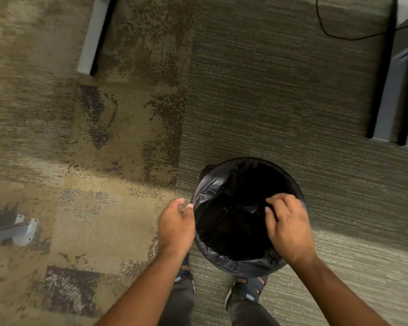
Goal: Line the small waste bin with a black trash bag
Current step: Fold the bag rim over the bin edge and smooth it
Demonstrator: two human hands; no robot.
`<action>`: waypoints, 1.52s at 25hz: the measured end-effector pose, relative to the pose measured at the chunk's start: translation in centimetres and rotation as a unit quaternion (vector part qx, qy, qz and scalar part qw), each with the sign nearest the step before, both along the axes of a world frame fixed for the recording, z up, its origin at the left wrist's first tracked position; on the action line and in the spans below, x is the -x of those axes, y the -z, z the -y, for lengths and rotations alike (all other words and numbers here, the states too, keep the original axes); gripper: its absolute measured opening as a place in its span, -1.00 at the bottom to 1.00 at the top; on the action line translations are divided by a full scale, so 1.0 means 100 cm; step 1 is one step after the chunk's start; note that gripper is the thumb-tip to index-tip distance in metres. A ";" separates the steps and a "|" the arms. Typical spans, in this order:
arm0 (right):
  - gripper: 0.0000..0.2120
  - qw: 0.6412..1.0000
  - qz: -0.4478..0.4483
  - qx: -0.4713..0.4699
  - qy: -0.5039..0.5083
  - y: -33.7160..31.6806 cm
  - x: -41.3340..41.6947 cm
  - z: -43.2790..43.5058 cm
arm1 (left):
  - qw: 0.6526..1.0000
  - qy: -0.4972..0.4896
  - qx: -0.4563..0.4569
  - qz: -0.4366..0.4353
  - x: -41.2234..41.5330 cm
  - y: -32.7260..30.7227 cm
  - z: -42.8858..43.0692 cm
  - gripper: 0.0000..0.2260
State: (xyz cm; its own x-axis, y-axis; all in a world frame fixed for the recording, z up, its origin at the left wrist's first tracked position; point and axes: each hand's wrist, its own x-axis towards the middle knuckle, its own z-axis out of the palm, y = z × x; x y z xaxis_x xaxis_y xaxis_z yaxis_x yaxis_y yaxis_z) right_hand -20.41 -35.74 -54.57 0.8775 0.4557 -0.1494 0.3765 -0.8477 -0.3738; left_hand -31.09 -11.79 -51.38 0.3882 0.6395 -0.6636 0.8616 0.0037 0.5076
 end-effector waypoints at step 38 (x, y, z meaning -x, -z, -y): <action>-0.61 0.935 -0.310 -0.080 0.153 -0.039 0.004 -0.335 | 0.875 -0.455 0.138 0.087 0.153 -0.014 -0.235 -0.78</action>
State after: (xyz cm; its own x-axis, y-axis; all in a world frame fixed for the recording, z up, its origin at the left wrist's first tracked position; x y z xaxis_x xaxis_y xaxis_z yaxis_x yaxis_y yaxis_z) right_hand -20.77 -2.23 -50.69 0.7372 0.2583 -0.6244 -0.2050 -0.7951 -0.5708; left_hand -46.40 11.76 -50.03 -0.0878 0.5611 -0.8231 0.3477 0.7915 0.5026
